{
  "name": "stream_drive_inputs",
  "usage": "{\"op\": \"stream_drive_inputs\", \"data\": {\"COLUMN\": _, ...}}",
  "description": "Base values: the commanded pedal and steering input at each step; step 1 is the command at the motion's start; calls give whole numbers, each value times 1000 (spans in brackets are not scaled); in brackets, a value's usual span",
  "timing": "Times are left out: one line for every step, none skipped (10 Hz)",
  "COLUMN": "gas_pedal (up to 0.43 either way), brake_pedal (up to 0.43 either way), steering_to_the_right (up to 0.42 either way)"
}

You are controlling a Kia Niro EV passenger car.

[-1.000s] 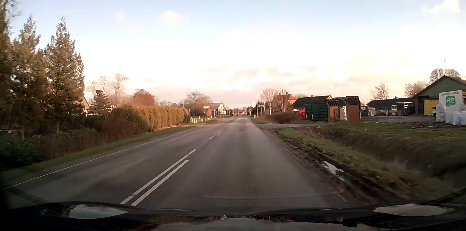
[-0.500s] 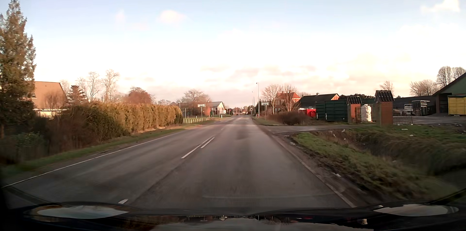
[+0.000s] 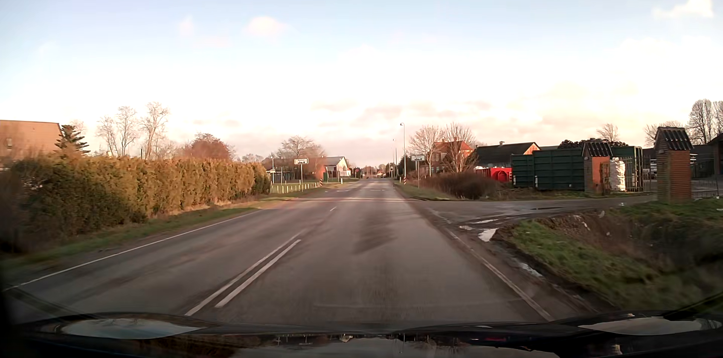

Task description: Follow the waypoints while adhering to traffic rules and regulations

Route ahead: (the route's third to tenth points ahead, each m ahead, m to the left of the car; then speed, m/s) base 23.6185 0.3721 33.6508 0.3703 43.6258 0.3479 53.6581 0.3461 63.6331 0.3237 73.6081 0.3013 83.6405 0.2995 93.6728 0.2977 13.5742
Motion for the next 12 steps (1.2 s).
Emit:
{"op": "stream_drive_inputs", "data": {"gas_pedal": 28, "brake_pedal": 0, "steering_to_the_right": -2}}
{"op": "stream_drive_inputs", "data": {"gas_pedal": 28, "brake_pedal": 0, "steering_to_the_right": -2}}
{"op": "stream_drive_inputs", "data": {"gas_pedal": 28, "brake_pedal": 0, "steering_to_the_right": -2}}
{"op": "stream_drive_inputs", "data": {"gas_pedal": 28, "brake_pedal": 0, "steering_to_the_right": -2}}
{"op": "stream_drive_inputs", "data": {"gas_pedal": 28, "brake_pedal": 0, "steering_to_the_right": -1}}
{"op": "stream_drive_inputs", "data": {"gas_pedal": 28, "brake_pedal": 0, "steering_to_the_right": -1}}
{"op": "stream_drive_inputs", "data": {"gas_pedal": 39, "brake_pedal": 0, "steering_to_the_right": 0}}
{"op": "stream_drive_inputs", "data": {"gas_pedal": 39, "brake_pedal": 0, "steering_to_the_right": 0}}
{"op": "stream_drive_inputs", "data": {"gas_pedal": 59, "brake_pedal": 0, "steering_to_the_right": 2}}
{"op": "stream_drive_inputs", "data": {"gas_pedal": 79, "brake_pedal": 0, "steering_to_the_right": 2}}
{"op": "stream_drive_inputs", "data": {"gas_pedal": 87, "brake_pedal": 0, "steering_to_the_right": 1}}
{"op": "stream_drive_inputs", "data": {"gas_pedal": 87, "brake_pedal": 0, "steering_to_the_right": 1}}
